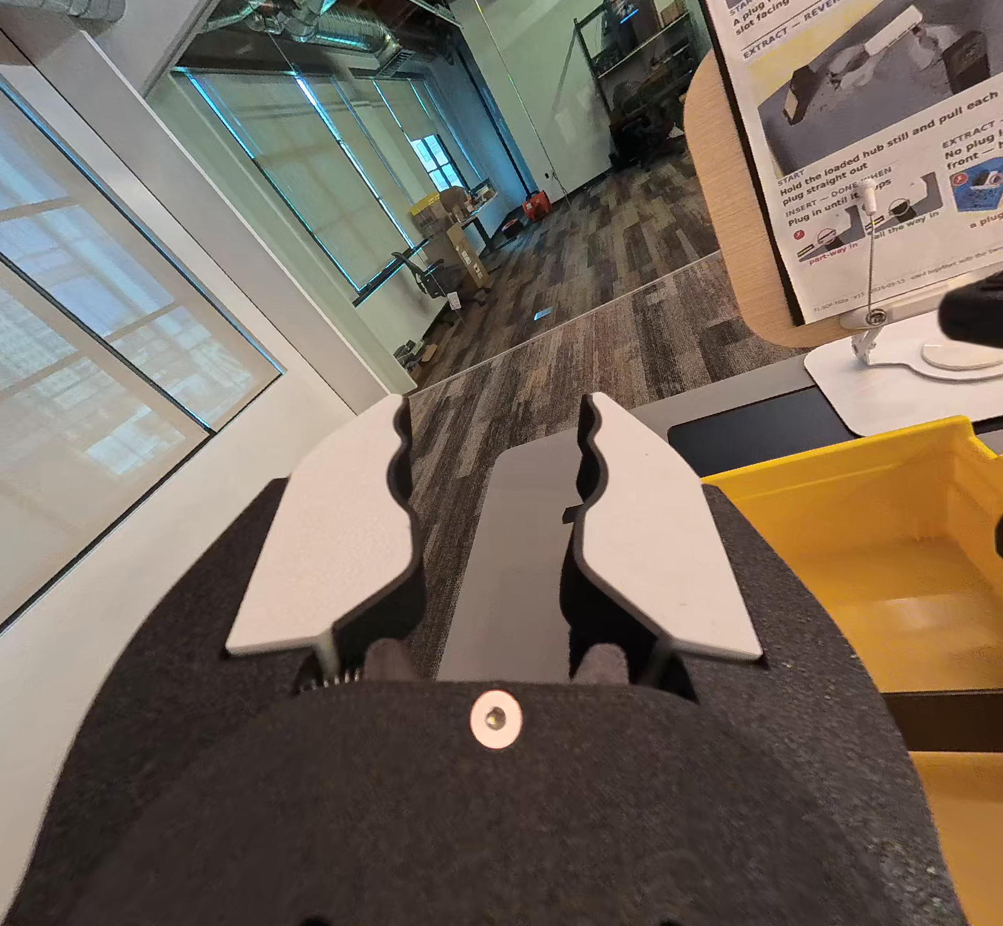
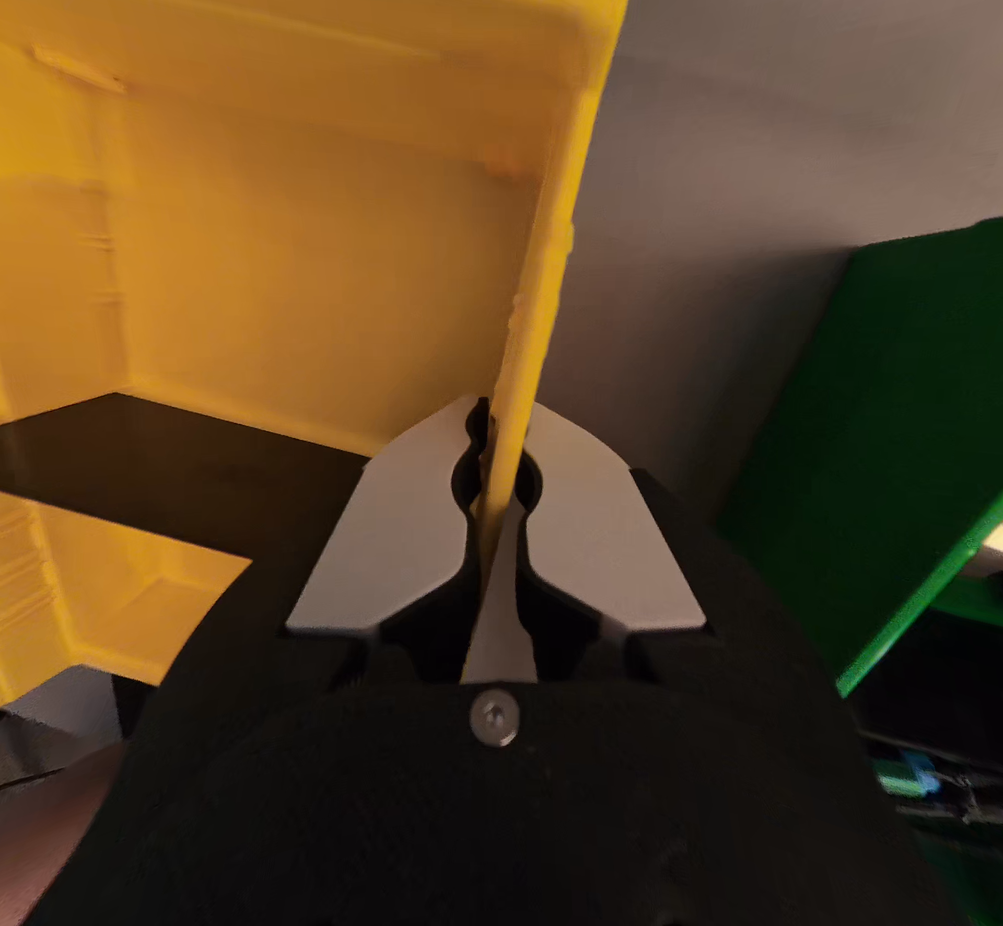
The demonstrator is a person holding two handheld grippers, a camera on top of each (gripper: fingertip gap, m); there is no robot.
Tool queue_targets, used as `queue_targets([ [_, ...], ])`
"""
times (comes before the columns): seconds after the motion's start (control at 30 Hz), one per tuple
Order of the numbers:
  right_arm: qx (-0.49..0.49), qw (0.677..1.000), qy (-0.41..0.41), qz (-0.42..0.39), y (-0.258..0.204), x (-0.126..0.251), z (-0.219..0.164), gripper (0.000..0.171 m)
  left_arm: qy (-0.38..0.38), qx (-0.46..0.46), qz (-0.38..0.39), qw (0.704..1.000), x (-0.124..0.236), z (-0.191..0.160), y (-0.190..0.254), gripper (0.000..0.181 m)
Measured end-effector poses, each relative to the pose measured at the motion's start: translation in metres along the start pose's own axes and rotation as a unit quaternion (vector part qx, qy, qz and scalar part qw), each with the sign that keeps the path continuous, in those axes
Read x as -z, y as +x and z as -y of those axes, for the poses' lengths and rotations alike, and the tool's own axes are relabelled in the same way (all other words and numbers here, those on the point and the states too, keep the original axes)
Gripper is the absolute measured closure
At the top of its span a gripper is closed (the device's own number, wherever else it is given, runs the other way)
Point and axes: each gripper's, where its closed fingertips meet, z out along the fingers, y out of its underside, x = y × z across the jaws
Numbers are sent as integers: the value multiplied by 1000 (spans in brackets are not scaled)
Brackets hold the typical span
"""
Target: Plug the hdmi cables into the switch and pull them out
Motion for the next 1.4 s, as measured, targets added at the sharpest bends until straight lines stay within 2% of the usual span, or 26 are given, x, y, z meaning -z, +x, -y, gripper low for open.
queue_targets([
  [0.17,14,997,-39,-60,4,-4,-4,162,-2,0,-10,1000,-1,-1,3,123],
  [0.33,-46,997,-63,24,-2,-4,-6,166,-11,-1,-21,1000,1,-3,3,123],
  [0.5,-42,993,-109,27,-3,6,-10,167,-8,20,-28,999,12,1,-6,124],
  [0.7,-20,990,-126,63,-24,54,2,167,14,46,-42,998,46,21,-11,121],
  [0.87,-13,993,-92,72,-11,117,21,166,76,106,-128,983,110,61,6,119],
  [1.0,-57,995,-56,64,56,165,22,167,158,155,-208,953,165,90,10,127],
  [1.1,-109,992,-30,58,134,201,8,167,171,177,-263,933,178,94,16,121],
  [1.2,-168,984,-2,53,223,236,-21,167,152,172,-287,930,166,92,33,115],
  [1.3,-223,974,24,40,314,262,-62,167,99,126,-279,947,138,81,67,103],
  [1.37,-258,965,35,33,369,270,-94,167,72,78,-199,974,109,74,77,89],
  [1.4,-278,959,38,30,394,271,-110,167,69,37,-157,984,98,72,81,91],
])
